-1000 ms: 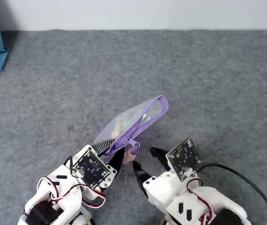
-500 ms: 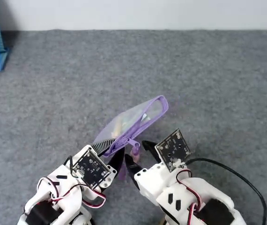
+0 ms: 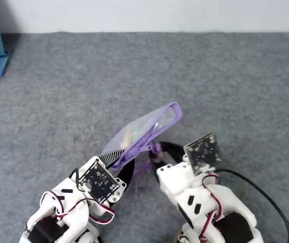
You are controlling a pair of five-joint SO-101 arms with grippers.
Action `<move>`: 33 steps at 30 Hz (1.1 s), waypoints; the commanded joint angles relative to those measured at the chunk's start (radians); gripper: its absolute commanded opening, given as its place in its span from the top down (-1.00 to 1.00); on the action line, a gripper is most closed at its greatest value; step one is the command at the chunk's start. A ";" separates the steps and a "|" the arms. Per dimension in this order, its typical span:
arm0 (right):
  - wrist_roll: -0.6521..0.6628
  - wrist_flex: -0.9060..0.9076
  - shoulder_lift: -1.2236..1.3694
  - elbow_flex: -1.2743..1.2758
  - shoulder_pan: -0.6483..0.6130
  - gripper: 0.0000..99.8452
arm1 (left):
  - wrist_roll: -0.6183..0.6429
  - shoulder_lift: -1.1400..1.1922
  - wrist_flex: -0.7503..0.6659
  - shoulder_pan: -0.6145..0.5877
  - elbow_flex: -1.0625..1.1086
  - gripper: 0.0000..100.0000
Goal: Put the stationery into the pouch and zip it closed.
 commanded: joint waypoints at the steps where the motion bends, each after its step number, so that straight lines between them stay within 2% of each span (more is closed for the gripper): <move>1: 0.014 -0.051 0.005 -0.012 0.139 0.99 | 0.011 -0.021 -0.014 0.003 -0.007 0.98; 7: 0.014 -0.154 0.015 -0.008 0.285 0.99 | 0.011 -0.021 -0.014 0.003 -0.007 0.98; 14: 0.015 -0.249 0.016 -0.008 0.358 0.99 | 0.011 -0.021 -0.014 0.003 -0.007 0.98; 17: 0.057 -0.334 0.041 0.021 0.392 0.99 | 0.011 -0.021 -0.008 0.003 -0.007 0.98; 26: 0.083 -0.693 0.349 0.074 0.590 0.99 | 0.011 -0.021 0.000 0.003 -0.012 0.98; 33: 0.123 -0.834 0.522 0.072 0.636 0.99 | 0.011 -0.021 -0.002 0.003 -0.012 0.98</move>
